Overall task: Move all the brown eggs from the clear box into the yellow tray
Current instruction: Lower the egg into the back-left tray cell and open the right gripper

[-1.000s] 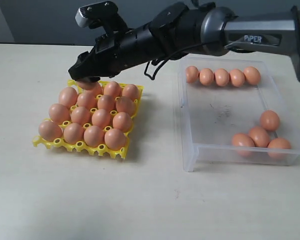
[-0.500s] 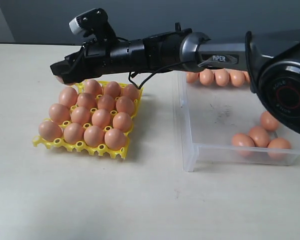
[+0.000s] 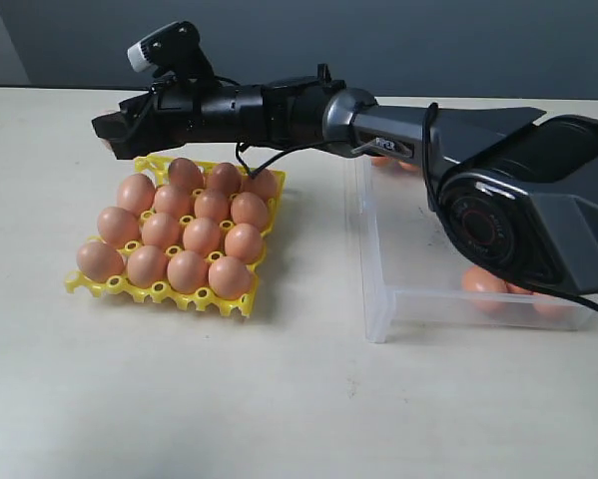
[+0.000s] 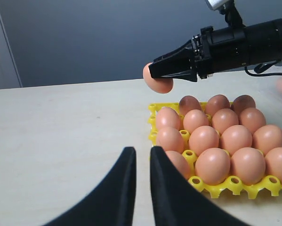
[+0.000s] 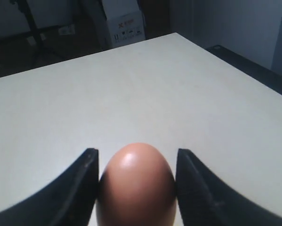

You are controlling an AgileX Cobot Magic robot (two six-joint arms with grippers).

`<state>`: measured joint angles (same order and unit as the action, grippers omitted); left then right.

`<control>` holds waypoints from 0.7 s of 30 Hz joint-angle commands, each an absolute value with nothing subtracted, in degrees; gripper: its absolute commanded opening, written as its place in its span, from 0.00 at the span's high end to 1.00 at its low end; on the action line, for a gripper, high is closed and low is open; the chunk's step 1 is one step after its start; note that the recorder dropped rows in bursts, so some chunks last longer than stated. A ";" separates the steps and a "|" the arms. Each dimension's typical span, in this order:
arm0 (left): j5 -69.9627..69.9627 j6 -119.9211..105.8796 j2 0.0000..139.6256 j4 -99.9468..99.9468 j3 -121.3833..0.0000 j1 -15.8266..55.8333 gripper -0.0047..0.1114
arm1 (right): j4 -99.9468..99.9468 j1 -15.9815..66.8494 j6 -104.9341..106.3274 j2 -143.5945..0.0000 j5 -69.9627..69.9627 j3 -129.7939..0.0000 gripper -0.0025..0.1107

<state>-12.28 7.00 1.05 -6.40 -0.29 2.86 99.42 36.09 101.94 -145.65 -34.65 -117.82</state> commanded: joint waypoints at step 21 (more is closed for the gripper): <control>-11.93 7.05 1.40 -6.51 0.00 2.96 0.85 | 99.02 36.01 100.66 -148.54 -28.48 -118.58 0.98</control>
<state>-12.28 7.00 1.05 -6.40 -0.29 2.86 99.21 36.09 100.73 -148.68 -28.38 -118.13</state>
